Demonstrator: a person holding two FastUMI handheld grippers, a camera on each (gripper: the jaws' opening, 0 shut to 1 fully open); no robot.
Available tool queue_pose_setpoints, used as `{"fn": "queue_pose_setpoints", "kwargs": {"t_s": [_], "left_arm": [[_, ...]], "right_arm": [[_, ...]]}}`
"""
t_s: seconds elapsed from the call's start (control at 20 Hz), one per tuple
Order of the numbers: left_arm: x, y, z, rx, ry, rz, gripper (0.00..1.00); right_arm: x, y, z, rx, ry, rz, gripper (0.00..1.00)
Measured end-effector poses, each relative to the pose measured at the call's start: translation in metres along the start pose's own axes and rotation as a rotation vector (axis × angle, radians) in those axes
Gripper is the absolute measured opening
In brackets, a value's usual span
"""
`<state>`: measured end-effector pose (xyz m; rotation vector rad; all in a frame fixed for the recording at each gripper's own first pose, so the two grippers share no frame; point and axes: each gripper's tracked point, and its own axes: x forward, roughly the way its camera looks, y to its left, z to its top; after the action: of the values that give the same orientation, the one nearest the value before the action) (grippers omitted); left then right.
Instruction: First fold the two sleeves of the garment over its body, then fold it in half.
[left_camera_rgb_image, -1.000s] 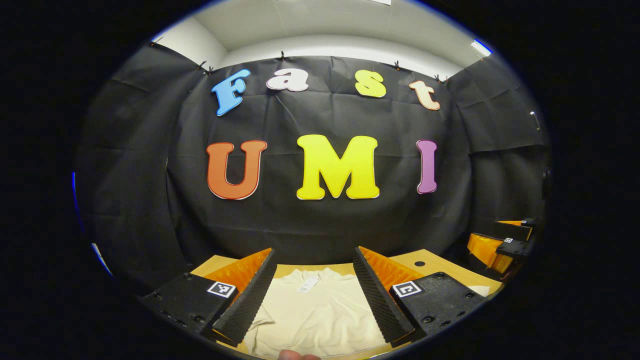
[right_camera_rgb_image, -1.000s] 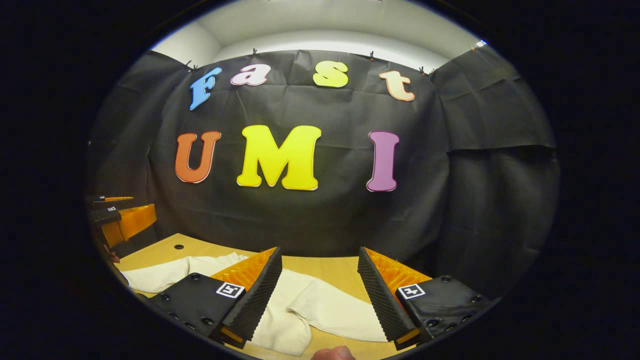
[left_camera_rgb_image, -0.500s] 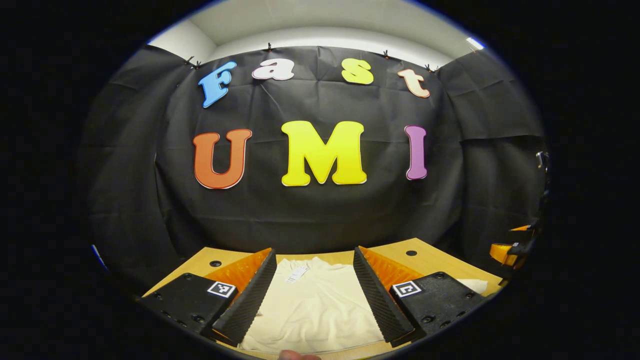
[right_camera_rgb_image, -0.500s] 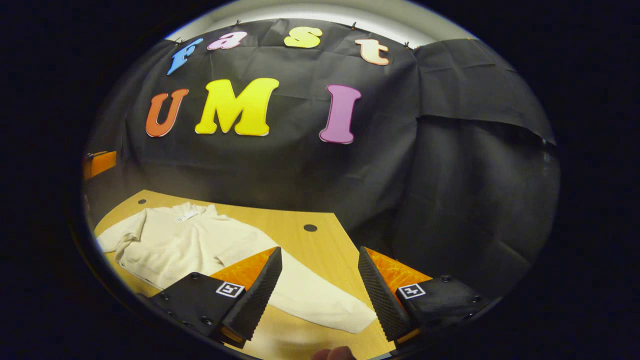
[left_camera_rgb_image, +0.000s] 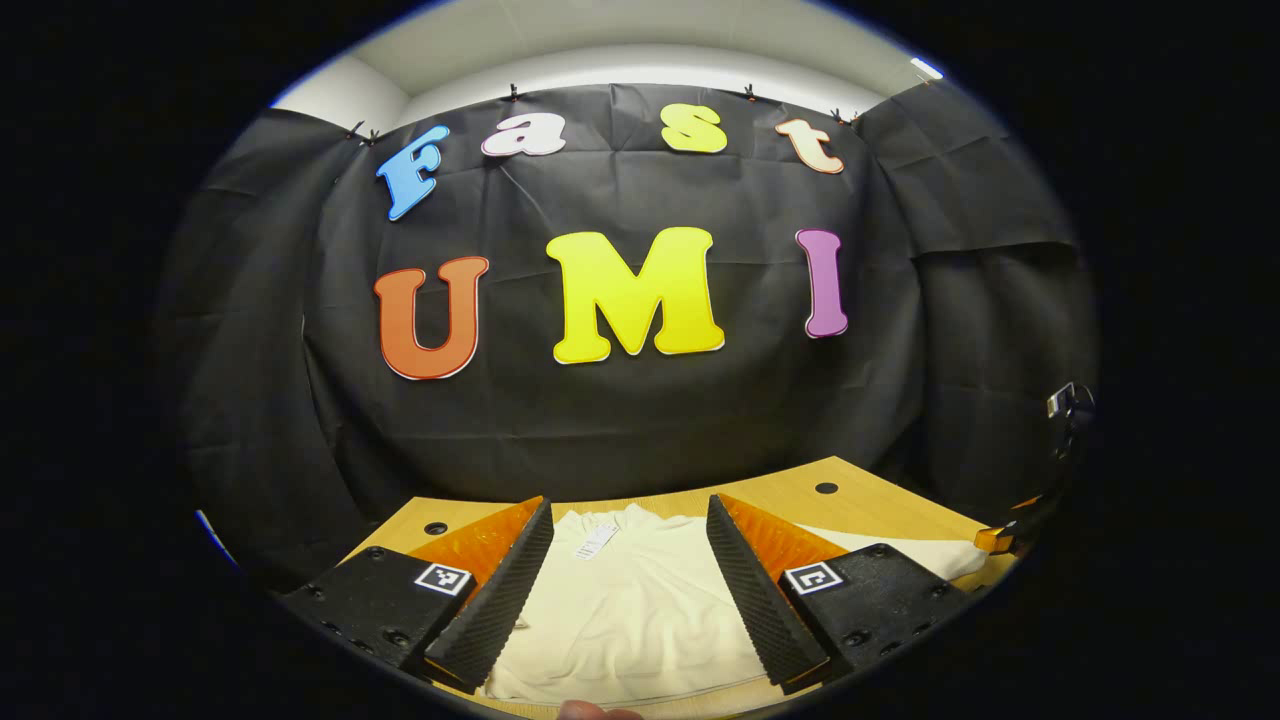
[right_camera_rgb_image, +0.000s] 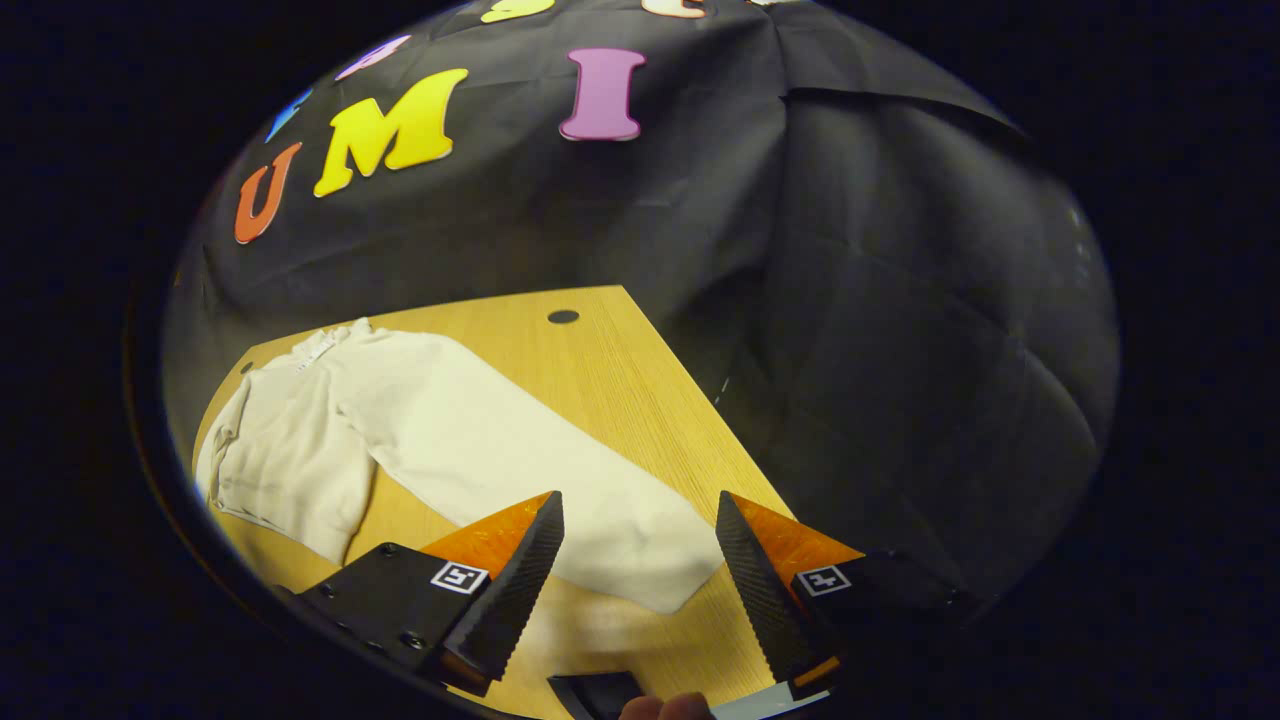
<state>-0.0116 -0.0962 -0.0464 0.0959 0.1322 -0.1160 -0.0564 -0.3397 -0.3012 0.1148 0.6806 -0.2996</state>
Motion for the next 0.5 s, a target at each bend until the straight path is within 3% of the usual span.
{"fn": "queue_pose_setpoints", "kwargs": {"t_s": [0.15,0.5], "left_arm": [[-0.001,0.0,-0.003,0.019,0.014,0.005,0.98],[0.001,-0.008,0.0,0.03,0.019,-0.009,0.98]], "right_arm": [[0.02,-0.008,-0.026,0.063,0.084,-0.02,0.96],[0.035,-0.004,-0.044,0.123,0.132,-0.03,0.96]]}}
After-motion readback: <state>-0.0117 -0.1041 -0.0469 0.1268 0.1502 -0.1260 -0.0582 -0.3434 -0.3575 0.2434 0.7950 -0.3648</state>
